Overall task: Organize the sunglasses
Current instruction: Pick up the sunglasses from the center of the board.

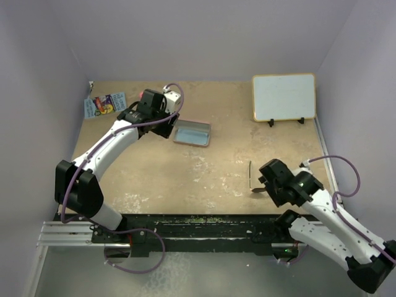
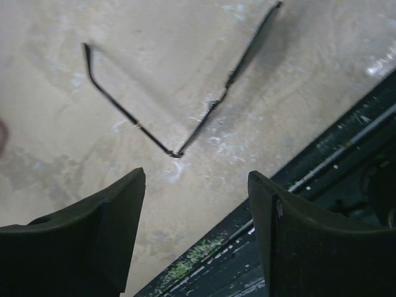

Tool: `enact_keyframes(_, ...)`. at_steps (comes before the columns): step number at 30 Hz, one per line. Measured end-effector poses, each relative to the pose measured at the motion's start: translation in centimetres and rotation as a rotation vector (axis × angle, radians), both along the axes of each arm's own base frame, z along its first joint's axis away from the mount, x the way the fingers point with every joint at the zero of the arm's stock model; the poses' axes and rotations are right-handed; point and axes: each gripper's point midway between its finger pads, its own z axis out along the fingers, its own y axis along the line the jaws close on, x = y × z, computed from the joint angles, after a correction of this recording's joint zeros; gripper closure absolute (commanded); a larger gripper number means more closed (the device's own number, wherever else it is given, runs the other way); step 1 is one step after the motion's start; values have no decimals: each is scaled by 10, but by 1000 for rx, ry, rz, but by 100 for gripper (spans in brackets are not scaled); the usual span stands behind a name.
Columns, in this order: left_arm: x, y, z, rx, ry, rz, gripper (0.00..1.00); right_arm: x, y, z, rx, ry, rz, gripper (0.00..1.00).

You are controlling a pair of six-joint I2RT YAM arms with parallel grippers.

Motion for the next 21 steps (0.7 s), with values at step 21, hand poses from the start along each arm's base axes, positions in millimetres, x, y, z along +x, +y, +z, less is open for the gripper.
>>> enact_keyframes(21,-5,1,-10,23,59,-3,32,1,7,-17,61,122,-328,28)
